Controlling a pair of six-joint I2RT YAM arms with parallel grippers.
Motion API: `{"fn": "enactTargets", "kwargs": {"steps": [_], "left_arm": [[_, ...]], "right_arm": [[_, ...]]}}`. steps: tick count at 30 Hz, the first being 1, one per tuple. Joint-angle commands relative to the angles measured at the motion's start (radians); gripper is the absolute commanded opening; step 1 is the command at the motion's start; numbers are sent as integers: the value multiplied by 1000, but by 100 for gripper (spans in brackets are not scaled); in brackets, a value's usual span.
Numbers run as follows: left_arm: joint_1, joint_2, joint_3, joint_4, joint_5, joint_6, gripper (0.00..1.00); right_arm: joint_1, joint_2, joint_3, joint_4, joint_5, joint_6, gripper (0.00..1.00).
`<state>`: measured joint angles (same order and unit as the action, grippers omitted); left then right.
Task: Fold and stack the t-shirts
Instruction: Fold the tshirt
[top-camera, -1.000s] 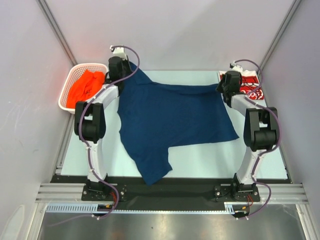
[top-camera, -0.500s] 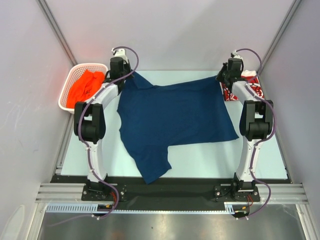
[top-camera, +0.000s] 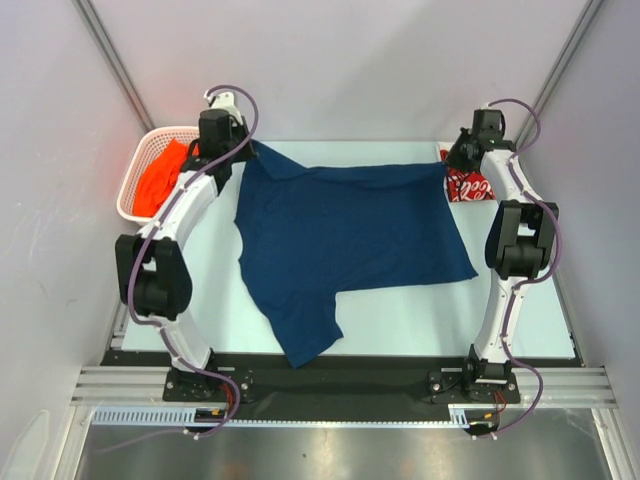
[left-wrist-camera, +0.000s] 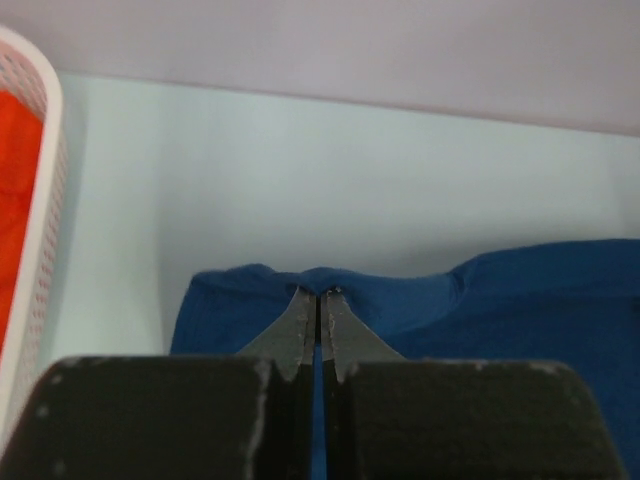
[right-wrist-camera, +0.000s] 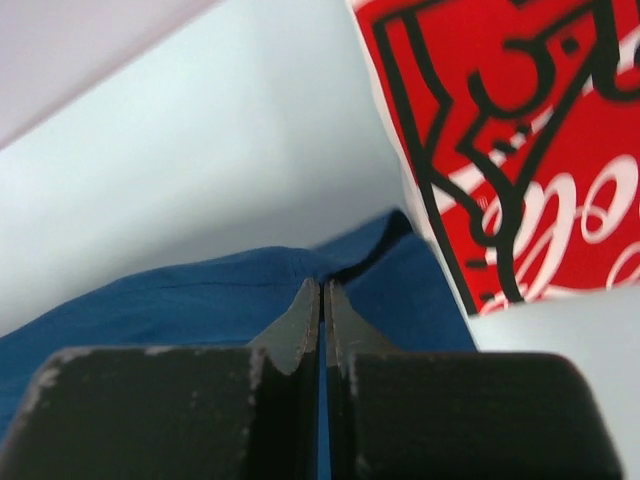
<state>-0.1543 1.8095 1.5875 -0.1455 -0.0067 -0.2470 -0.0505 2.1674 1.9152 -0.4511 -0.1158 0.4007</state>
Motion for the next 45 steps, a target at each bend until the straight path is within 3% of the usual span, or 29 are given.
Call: {"fn": "enactTargets", "kwargs": {"steps": [1,7,22,45], "left_arm": [[-4,-82,-81,-81,48,-57,0],[-10,-180,-176,-137,68,-66,0],[-8,-357,-314,-230,123,-81,0],[-48,-526,-646,-213,140,-239,0]], "right_arm": [[-8,3,51,-155,-42,20,0],[-6,-49,-34,-158,-59,26,0],[-25,-104,-62,-236,-22,-3,0],[-54,-87,-101,-235,-45,-19,0]]}}
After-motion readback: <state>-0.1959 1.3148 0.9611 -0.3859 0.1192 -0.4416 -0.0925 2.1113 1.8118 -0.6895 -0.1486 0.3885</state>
